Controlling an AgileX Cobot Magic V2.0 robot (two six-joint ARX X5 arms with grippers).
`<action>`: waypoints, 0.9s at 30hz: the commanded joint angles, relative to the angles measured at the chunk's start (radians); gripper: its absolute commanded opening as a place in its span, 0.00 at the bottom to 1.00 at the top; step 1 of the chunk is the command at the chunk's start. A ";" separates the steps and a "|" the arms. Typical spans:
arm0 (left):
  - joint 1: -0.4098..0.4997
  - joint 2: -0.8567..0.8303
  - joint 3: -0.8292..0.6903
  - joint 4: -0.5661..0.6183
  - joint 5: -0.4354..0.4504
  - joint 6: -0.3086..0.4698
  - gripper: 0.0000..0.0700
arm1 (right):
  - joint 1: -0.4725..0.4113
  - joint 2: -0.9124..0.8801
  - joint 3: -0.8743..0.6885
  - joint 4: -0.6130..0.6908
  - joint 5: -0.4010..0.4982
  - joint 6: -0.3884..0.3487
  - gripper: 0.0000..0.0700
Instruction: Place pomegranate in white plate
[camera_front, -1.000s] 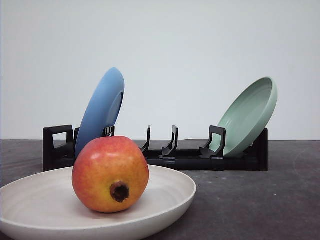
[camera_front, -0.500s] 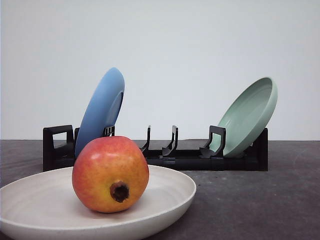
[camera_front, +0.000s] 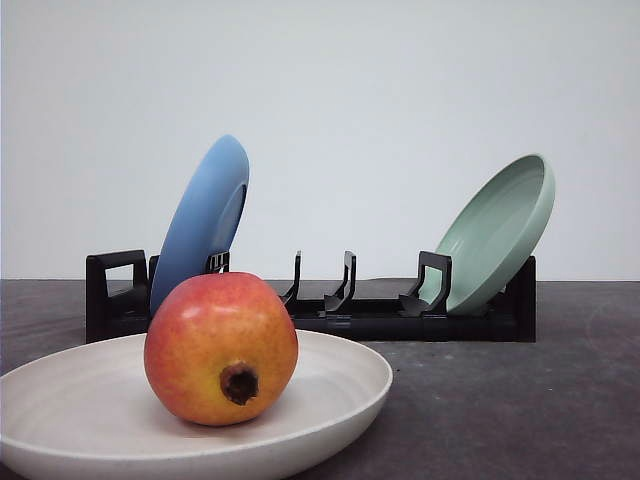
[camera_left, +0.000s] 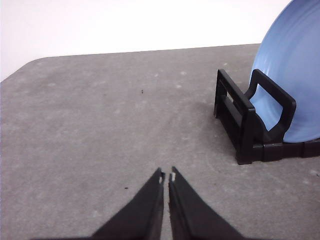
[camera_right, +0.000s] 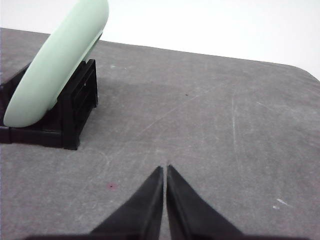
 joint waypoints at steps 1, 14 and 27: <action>0.001 -0.001 -0.012 0.000 0.002 -0.004 0.00 | 0.000 -0.002 -0.005 0.012 0.003 0.018 0.00; 0.001 -0.001 -0.012 0.000 0.002 -0.004 0.00 | 0.000 -0.002 -0.005 0.012 0.003 0.018 0.00; 0.001 -0.001 -0.012 0.000 0.002 -0.004 0.00 | 0.000 -0.002 -0.005 0.012 0.003 0.018 0.00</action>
